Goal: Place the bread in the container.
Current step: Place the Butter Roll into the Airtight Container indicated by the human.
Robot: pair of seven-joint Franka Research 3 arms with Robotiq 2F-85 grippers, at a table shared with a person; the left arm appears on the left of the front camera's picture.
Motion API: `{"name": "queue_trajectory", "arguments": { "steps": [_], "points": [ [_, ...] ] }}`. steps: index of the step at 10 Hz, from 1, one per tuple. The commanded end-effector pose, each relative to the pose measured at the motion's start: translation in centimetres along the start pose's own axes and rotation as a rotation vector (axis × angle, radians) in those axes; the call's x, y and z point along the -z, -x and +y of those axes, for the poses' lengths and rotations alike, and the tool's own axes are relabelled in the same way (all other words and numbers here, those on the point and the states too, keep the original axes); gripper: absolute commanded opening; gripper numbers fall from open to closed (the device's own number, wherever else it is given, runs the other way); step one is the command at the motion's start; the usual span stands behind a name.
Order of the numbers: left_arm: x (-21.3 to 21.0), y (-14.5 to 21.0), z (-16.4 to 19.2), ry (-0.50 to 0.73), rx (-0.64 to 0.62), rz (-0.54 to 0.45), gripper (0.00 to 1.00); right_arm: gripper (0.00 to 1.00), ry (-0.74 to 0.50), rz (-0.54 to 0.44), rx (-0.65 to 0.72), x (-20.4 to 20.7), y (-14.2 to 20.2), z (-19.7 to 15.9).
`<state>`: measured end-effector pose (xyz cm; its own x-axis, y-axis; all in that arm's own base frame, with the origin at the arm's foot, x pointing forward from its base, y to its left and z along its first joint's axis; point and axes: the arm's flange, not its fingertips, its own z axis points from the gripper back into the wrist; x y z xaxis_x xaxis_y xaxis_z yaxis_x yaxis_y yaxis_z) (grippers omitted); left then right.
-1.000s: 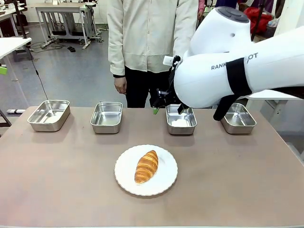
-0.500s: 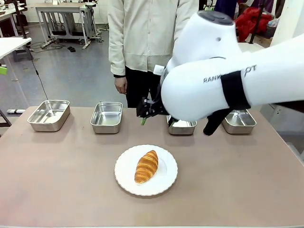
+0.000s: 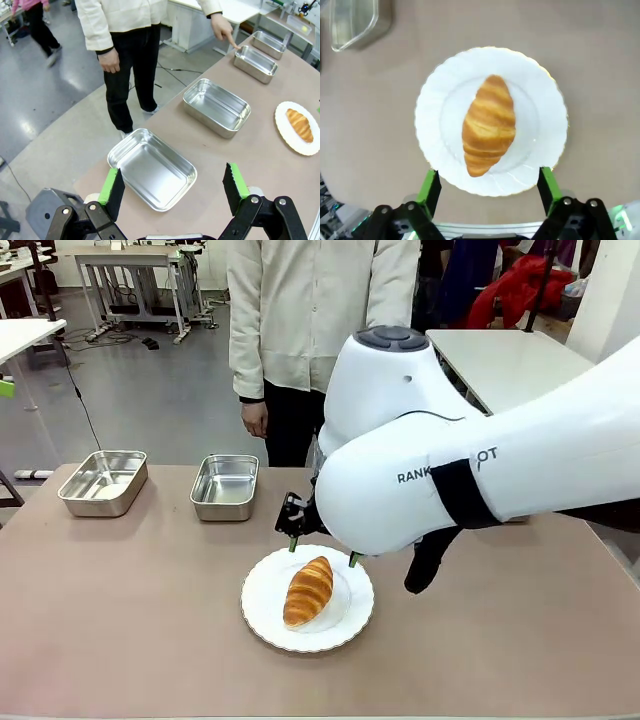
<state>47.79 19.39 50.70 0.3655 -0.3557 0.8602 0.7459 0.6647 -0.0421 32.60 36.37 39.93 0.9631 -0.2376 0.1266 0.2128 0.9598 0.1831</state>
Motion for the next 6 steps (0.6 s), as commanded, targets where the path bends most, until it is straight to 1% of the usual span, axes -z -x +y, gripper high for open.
{"name": "queue_trajectory", "arguments": {
  "steps": [1, 4, 6],
  "points": [
    [-0.1, -0.1, -0.1, 0.000, 0.007, -0.012, 1.00, 1.00, 0.034, 0.022, 0.049, 1.8, 0.3, 1.2],
    [-0.1, -0.1, -0.1, 0.000, 0.007, -0.012, 1.00, 1.00, 0.062, 0.066, 0.103, 4.6, 0.4, 1.5],
    [-0.1, -0.1, -0.1, 0.000, 0.007, -0.012, 1.00, 1.00, 0.082, 0.072, 0.126, 6.6, 0.0, 2.0]
  ]
}}
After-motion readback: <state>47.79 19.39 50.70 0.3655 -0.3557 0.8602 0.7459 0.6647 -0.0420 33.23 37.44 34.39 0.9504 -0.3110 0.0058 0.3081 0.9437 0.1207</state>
